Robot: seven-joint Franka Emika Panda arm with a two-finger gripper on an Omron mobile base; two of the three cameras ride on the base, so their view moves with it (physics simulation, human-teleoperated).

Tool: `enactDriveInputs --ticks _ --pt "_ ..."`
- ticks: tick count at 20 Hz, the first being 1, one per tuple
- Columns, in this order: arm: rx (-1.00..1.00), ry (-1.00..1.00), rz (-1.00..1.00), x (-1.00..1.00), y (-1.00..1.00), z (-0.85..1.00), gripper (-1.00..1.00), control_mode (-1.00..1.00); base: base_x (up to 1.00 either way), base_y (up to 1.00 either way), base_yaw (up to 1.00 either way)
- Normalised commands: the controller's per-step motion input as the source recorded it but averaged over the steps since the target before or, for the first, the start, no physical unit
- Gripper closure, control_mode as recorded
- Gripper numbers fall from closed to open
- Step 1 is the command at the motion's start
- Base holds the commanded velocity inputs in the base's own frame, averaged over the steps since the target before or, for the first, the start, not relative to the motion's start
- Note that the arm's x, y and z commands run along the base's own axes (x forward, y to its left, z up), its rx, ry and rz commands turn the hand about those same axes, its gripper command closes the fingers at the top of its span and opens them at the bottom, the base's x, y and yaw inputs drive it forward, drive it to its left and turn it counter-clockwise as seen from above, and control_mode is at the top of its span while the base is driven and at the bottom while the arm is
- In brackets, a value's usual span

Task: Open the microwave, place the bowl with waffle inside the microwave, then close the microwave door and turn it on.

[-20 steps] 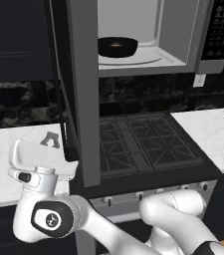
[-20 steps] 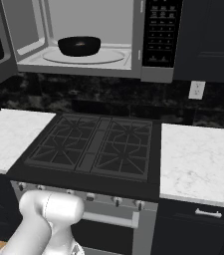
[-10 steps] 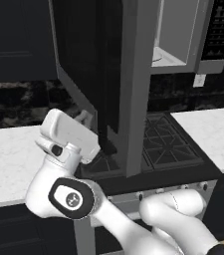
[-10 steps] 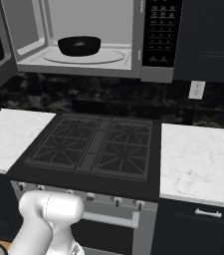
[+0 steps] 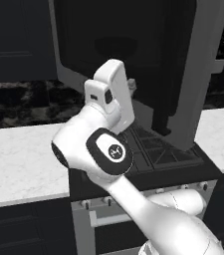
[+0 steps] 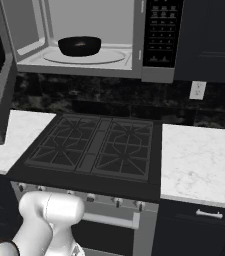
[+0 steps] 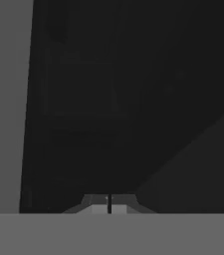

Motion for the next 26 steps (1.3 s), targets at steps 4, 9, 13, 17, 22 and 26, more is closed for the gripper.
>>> enactDriveInputs --ticks 4,9,13,17,22,26 --pt "0.31 0.35 0.03 0.35 -1.00 0.61 1.00 -1.00 0.00 0.00 0.00" --pt "0.23 0.33 0.12 0.68 -1.00 0.19 1.00 -1.00 0.00 0.00 0.00" --pt "0.10 0.26 0.26 1.00 -0.83 -0.05 1.00 -1.00 0.00 0.00 0.00" --pt "0.03 0.15 0.27 1.00 -0.46 -0.12 1.00 -1.00 0.00 0.00 0.00" --pt "0.08 0.02 0.26 1.00 -0.35 -0.01 1.00 -1.00 0.00 0.00 0.00" --pt "0.10 0.00 0.24 1.00 -0.30 -0.01 1.00 -1.00 0.00 0.00 0.00"
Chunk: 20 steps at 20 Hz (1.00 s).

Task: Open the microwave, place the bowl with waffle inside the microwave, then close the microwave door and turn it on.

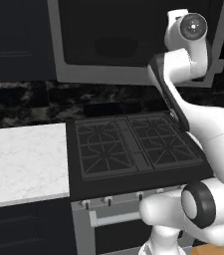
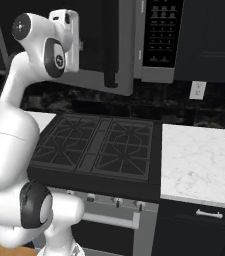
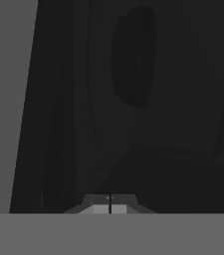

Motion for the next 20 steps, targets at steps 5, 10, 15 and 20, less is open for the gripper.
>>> enactDriveInputs --ticks 5,10,15,20 --pt "0.06 0.00 0.23 1.00 -0.25 -0.16 1.00 -1.00 0.00 0.00 0.00" --pt "0.00 0.00 0.22 1.00 -0.11 -0.37 1.00 -1.00 0.00 0.00 0.00" --pt "0.00 0.00 0.20 1.00 0.00 -0.50 1.00 -1.00 0.00 0.00 0.00" --pt "-0.01 -0.02 0.18 1.00 0.00 -0.56 1.00 -1.00 0.00 0.00 0.00"
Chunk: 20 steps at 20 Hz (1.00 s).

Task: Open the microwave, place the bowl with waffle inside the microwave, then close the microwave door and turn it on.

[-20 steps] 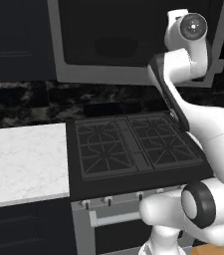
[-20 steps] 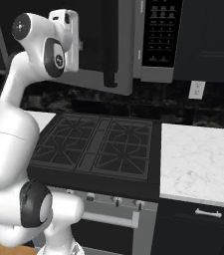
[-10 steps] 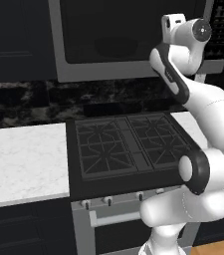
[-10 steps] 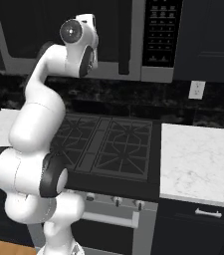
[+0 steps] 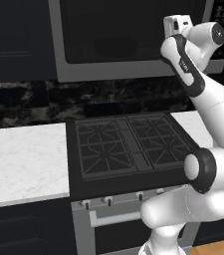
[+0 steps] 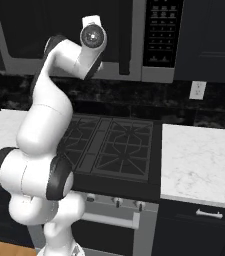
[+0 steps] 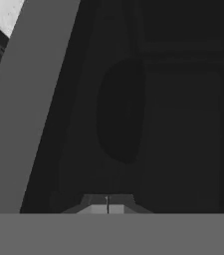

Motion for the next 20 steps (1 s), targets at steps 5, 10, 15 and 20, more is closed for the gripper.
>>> enactDriveInputs --ticks 5,10,15,20 --pt "-0.02 -0.30 0.13 -0.62 -0.33 -0.26 1.00 -1.00 0.00 0.00 0.00" --pt "-0.02 -0.29 0.01 -1.00 -0.49 0.00 1.00 -1.00 0.00 0.00 0.00" --pt "-0.18 -0.01 -0.06 -0.82 -0.58 0.00 1.00 -1.00 0.00 0.00 0.00" --pt "-0.25 0.28 -0.11 -0.23 -0.83 0.00 1.00 -1.00 0.00 0.00 0.00"
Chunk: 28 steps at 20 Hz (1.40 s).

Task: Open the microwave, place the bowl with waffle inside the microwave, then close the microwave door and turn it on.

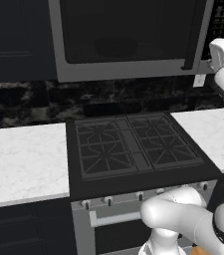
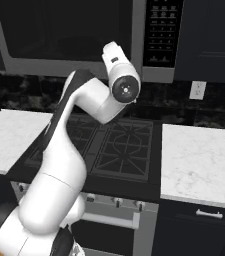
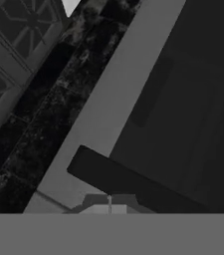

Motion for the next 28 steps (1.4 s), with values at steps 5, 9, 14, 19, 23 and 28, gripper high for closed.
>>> enactDriveInputs --ticks 5,9,14,19,23,28 --pt "-0.10 0.23 -0.14 -0.01 -0.96 0.00 1.00 -1.00 0.00 0.00 0.00" --pt "0.00 0.01 -0.22 0.00 -0.83 -0.01 1.00 -1.00 0.00 0.00 0.00" --pt "0.00 -0.11 -0.09 0.00 -0.41 -0.12 1.00 -1.00 0.00 0.00 0.00" --pt "0.00 -0.15 0.00 -0.07 -0.09 -0.08 1.00 -1.00 0.00 0.00 0.00" --pt "0.00 -0.04 0.00 -0.10 -0.01 0.00 1.00 -1.00 0.00 0.00 0.00" --pt "0.00 0.00 0.03 0.01 0.00 0.00 1.00 -1.00 0.00 0.00 0.00"
